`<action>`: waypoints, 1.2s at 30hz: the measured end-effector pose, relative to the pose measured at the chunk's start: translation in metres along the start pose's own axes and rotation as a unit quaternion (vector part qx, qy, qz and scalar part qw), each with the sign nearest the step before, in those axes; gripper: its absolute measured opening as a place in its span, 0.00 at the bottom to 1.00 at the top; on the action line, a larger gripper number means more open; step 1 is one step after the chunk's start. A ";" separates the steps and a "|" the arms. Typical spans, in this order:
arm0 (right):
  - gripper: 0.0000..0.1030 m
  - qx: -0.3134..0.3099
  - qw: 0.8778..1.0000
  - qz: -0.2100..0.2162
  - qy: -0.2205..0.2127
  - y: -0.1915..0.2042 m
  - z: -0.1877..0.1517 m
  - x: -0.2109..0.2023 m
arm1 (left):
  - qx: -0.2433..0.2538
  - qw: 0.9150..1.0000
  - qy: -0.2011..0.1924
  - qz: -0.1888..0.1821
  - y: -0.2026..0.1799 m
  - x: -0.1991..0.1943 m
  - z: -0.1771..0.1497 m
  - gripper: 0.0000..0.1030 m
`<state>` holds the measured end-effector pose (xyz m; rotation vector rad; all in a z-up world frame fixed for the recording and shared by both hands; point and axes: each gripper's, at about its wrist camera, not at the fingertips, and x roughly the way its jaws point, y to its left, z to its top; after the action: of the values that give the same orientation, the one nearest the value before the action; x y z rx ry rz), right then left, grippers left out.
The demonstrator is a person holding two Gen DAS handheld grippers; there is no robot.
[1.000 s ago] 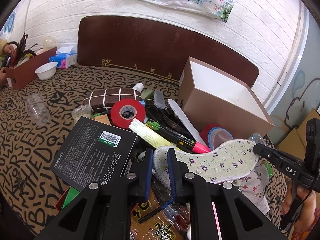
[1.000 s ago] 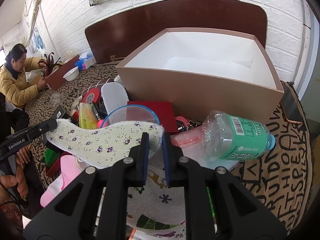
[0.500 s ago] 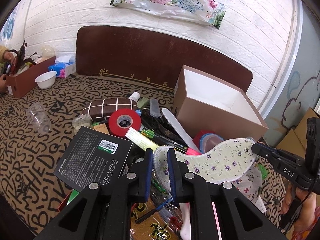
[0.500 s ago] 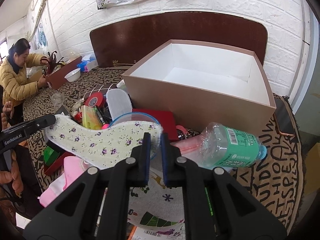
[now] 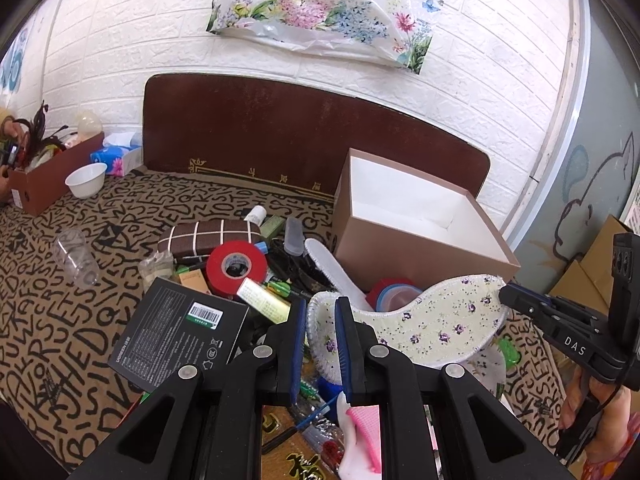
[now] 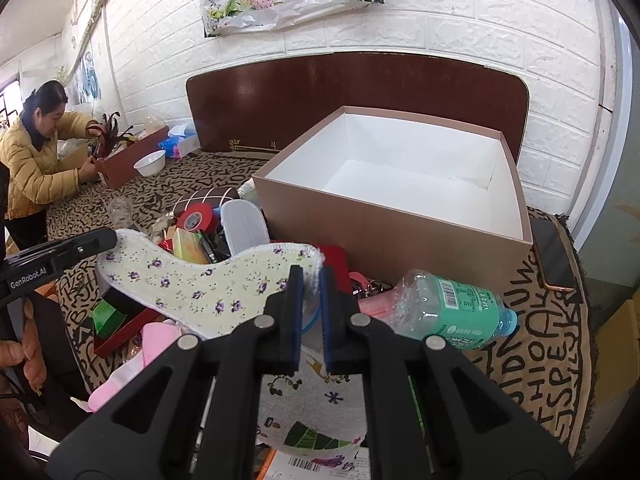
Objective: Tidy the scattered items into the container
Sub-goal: 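Lift the insole with both grippers and carry it over the white box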
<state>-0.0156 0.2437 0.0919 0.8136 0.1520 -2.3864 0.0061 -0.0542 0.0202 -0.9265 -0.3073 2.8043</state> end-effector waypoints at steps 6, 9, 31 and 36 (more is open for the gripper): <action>0.09 0.005 1.000 -0.005 -0.018 -0.007 0.009 -0.010 | 0.011 1.000 -0.017 -0.005 -0.010 -0.003 0.014 0.13; 0.09 0.005 1.000 -0.010 -0.029 -0.011 0.015 -0.015 | 0.022 0.999 -0.028 -0.008 -0.019 -0.004 0.025 0.13; 0.09 0.021 0.992 -0.084 -0.091 -0.079 0.084 -0.012 | 0.077 0.993 -0.094 -0.012 -0.103 0.062 0.117 0.13; 0.09 0.032 0.991 -0.102 -0.085 -0.099 0.097 0.002 | 0.082 0.993 -0.087 -0.007 -0.117 0.097 0.127 0.13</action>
<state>-0.1244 0.2950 0.1610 0.6468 0.0939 -2.6529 -0.1357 0.0629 0.0937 -0.6433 -0.1042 2.8501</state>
